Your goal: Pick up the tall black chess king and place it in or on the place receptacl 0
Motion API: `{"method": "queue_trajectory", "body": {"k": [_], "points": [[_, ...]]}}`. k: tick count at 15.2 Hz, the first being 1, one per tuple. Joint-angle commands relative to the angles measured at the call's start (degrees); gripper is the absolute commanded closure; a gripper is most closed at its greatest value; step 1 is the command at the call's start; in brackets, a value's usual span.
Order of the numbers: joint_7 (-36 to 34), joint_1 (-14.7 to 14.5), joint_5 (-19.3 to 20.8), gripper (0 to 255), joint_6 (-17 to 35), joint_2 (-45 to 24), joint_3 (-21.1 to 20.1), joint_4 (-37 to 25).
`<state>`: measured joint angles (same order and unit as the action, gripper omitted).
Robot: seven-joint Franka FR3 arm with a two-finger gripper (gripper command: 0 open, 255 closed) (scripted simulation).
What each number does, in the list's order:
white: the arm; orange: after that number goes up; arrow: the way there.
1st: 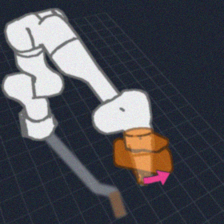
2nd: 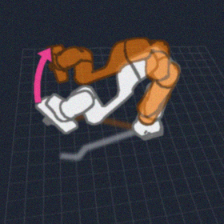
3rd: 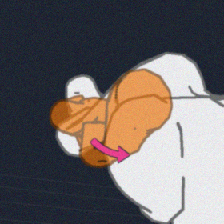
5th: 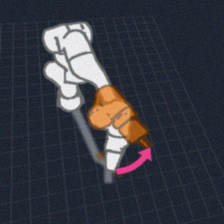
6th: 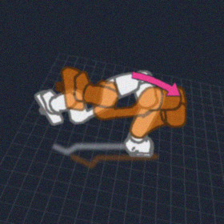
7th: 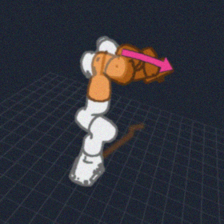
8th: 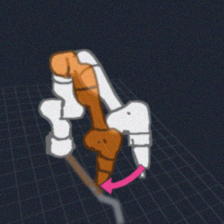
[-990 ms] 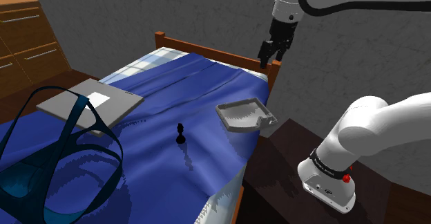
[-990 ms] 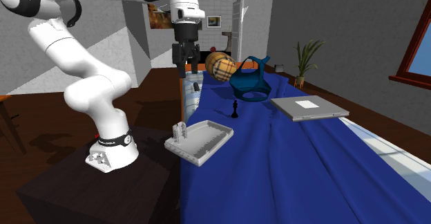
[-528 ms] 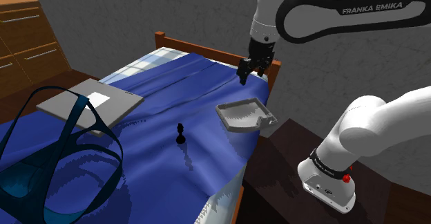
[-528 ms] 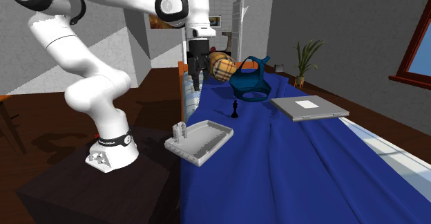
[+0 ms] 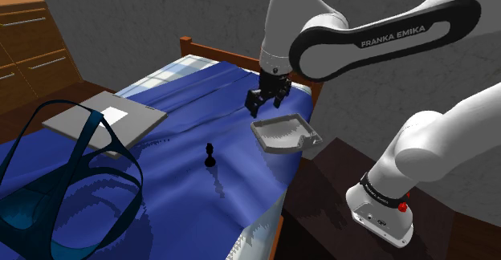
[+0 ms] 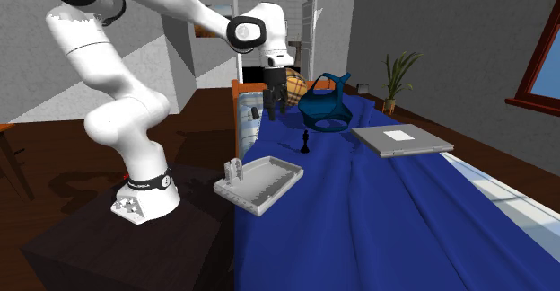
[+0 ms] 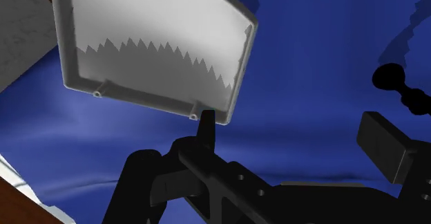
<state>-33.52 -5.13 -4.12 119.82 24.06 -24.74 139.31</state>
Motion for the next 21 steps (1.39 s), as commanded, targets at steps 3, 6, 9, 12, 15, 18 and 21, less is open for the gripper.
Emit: {"method": "queue_trajectory", "body": {"k": [3, 6, 9, 12, 15, 18, 21], "points": [[-6.7, 0.75, 2.21, 0, 5.68, -7.51, -4.57, -2.3], [-12.82, 1.45, 5.8, 0, 8.97, -13.99, -7.99, -5.28], [-19.83, 1.77, 11.24, 0, 11.42, -21.16, -10.77, -9.05], [-27.31, 0.74, 18.02, 0, 12.73, -28.83, -12.06, -13.65], [-33.51, -1.75, 24.05, 0, 12.99, -35.71, -11.59, -18.5], [-34.68, -2.31, 25.83, 0, 14.66, -37.48, -10.7, -18.14], [-35.92, -2.79, 27.73, 0, 16.26, -39.33, -9.88, -17.91]]}}
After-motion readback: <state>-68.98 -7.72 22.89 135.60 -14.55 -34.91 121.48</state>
